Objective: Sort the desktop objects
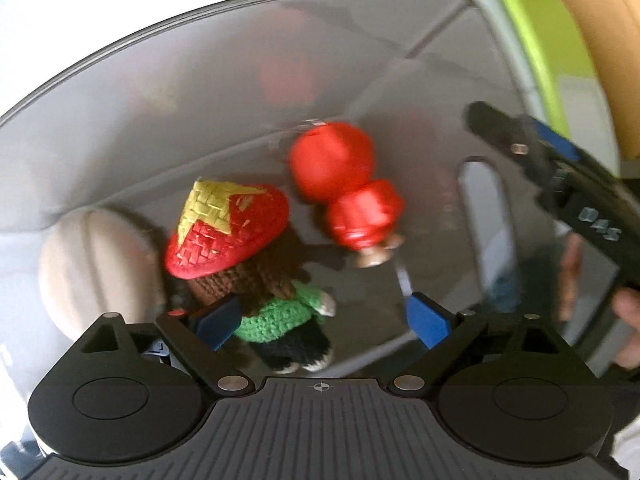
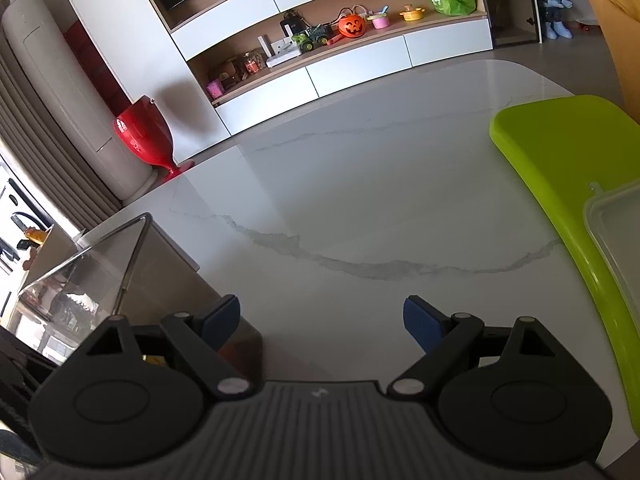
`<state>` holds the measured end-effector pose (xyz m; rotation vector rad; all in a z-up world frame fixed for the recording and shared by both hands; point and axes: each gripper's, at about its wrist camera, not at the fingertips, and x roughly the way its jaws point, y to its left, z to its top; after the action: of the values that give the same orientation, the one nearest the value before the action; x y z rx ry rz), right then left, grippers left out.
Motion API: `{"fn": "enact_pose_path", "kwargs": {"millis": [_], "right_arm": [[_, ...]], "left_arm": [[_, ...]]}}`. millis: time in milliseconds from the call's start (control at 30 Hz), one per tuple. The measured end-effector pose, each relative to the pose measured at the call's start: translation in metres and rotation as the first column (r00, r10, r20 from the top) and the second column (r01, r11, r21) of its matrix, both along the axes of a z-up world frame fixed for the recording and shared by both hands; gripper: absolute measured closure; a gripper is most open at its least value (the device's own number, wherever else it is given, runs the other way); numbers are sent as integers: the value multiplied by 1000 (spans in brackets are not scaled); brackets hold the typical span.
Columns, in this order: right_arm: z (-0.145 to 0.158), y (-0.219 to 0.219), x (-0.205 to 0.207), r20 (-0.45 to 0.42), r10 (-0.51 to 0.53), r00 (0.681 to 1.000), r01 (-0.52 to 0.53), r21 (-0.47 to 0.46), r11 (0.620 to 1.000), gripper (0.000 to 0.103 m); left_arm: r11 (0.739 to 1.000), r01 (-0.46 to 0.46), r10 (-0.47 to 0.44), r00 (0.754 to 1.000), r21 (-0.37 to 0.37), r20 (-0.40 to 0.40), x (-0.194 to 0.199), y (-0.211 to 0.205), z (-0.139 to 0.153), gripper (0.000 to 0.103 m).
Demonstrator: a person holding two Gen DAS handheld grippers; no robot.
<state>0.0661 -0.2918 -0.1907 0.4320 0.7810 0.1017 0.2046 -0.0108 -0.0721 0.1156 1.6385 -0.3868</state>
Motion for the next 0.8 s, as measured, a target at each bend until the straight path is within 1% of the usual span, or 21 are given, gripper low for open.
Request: {"fn": "enact_pose_path", "kwargs": {"millis": [33, 133, 200, 233, 267, 333, 367, 400, 467, 533, 567, 600, 633, 667, 700, 733, 767, 800], "right_arm": [[0, 1, 0, -1, 2, 1000, -2, -4, 1000, 13], [-1, 2, 1, -9, 8, 1000, -8, -10, 1000, 13], [-1, 1, 2, -11, 9, 1000, -9, -2, 1000, 13], [0, -1, 1, -1, 8, 1000, -8, 9, 1000, 14], [5, -5, -1, 28, -10, 1000, 10, 23, 1000, 14], [17, -16, -13, 95, -76, 993, 70, 63, 996, 14], [24, -20, -22, 126, -91, 988, 80, 92, 993, 14], [31, -25, -30, 155, -105, 982, 87, 121, 989, 11], [45, -27, -48, 203, -58, 977, 21, 180, 983, 5], [54, -23, -63, 224, 34, 974, -85, 221, 972, 4], [57, -19, -67, 222, 79, 972, -129, 225, 966, 4], [61, -13, -71, 209, 126, 970, -169, 205, 964, 9], [64, -6, -72, 188, 159, 969, -190, 159, 969, 14], [67, 0, -72, 166, 174, 971, -194, 112, 975, 27], [68, 6, -71, 147, 178, 973, -191, 76, 979, 35], [70, 11, -70, 128, 181, 975, -187, 40, 981, 36], [70, 16, -67, 112, 189, 976, -193, 26, 981, 38], [69, 20, -63, 95, 194, 976, -196, 16, 980, 41]], "left_arm": [[1000, -15, 15, 1000, 2, -7, 0, 7, 0, 8], [997, -71, 69, 997, -36, -44, 3, 29, 1, 8], [991, -93, 88, 995, -99, -52, 2, 43, 14, 8], [986, -97, 91, 995, -136, -45, 0, 51, 24, 7], [981, -92, 89, 996, -172, -25, -4, 59, 38, 7], [974, -66, 80, 995, -216, 57, -15, 78, 68, 4], [973, -49, 76, 991, -227, 113, -21, 86, 83, 4], [973, -32, 73, 983, -230, 170, -30, 95, 98, 3], [973, -8, 73, 959, -231, 273, -52, 124, 124, 2], [969, -12, 99, 933, -245, 346, -73, 152, 149, 1], [966, -27, 124, 921, -258, 369, -78, 169, 152, 1], [961, -50, 157, 910, -273, 384, -71, 177, 155, 1], [953, -78, 193, 900, -291, 391, -62, 182, 160, 1], [943, -104, 229, 892, -316, 390, -60, 195, 161, 1], [928, -126, 266, 884, -350, 385, -64, 213, 159, 0], [912, -147, 299, 878, -384, 375, -53, 219, 157, 0], [896, -170, 331, 872, -411, 360, -41, 219, 146, 0], [879, -198, 364, 867, -433, 341, -41, 220, 123, 0]]}}
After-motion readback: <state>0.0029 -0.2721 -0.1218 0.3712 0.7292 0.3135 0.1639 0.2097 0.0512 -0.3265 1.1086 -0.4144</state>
